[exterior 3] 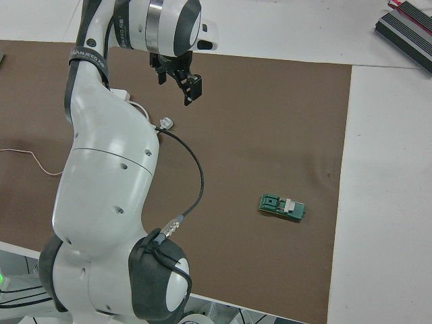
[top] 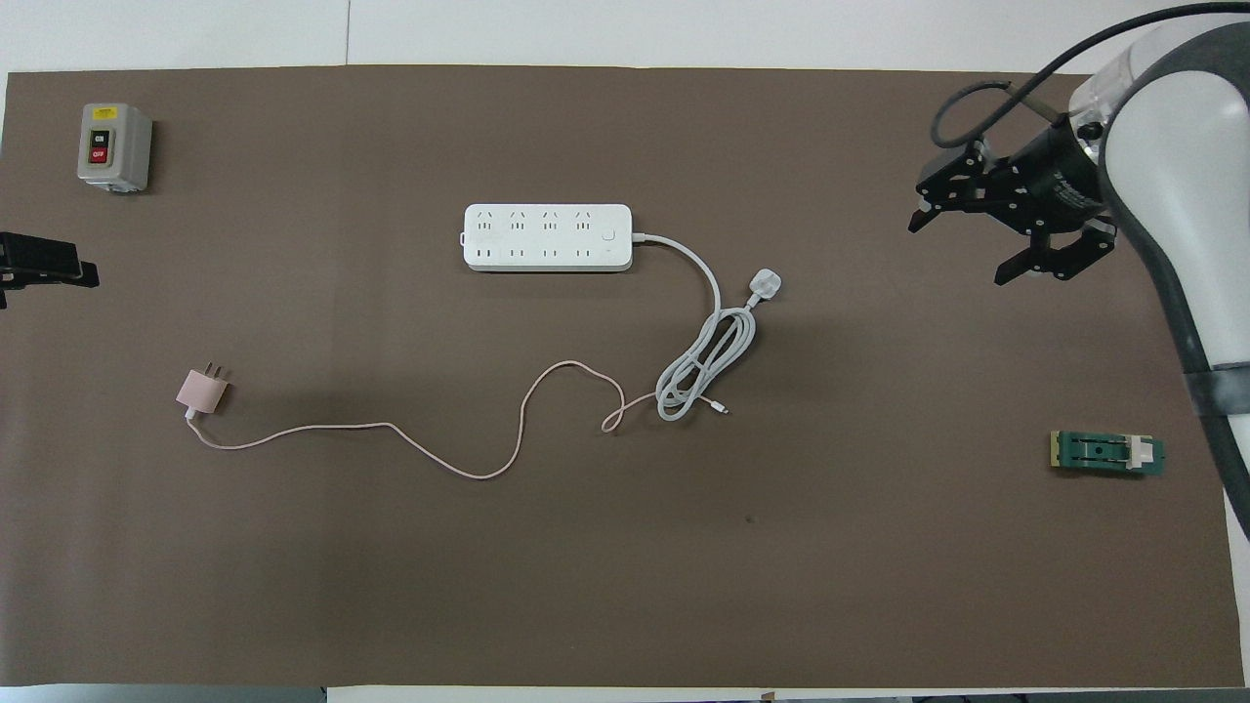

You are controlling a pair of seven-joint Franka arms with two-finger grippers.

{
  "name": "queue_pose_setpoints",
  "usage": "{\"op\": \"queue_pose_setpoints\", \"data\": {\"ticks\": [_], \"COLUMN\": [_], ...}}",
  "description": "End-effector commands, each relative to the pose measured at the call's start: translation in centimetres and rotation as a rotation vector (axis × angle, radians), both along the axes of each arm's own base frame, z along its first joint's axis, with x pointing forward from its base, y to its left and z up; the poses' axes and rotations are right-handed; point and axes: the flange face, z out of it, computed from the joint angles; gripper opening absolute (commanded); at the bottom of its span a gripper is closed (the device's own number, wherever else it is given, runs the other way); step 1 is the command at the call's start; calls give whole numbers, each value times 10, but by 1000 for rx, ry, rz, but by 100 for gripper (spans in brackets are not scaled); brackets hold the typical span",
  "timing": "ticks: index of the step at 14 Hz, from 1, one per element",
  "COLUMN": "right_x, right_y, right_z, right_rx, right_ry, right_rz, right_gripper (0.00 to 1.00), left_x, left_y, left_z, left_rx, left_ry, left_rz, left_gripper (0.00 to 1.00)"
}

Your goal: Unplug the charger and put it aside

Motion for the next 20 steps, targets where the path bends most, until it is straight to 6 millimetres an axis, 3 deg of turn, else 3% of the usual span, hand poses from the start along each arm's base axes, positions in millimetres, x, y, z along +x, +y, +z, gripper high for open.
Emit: {"op": "queue_pose_setpoints", "data": {"ticks": [1, 5, 8, 10, 14, 20], "right_x": [-15, -45, -88, -106, -114, -108], "right_y": [-27, -66, -75, -76, -75, -75], "right_z": [20, 54, 77, 85, 87, 92], "right_rx": [-48, -87, -120, -139, -170, -205], "right_ry": [-63, -113, -124, -124, -102, -140], "right_rz": [226, 439, 478, 489, 526, 501], "right_gripper": [100, 100, 100, 100, 100, 100], "left_x": [-16, -21, -18, -16, -22, -21], "left_y": [-12, -62, -64, -62, -59, -66], "left_z": [15, 29, 41, 46, 48, 49], "left_rx": [16, 146, 142, 143, 136, 135], "left_ry": [55, 118, 86, 77, 80, 79], "left_rz": [-10, -155, -144, -137, -128, -140], "left_gripper": [100, 100, 100, 100, 100, 100]}}
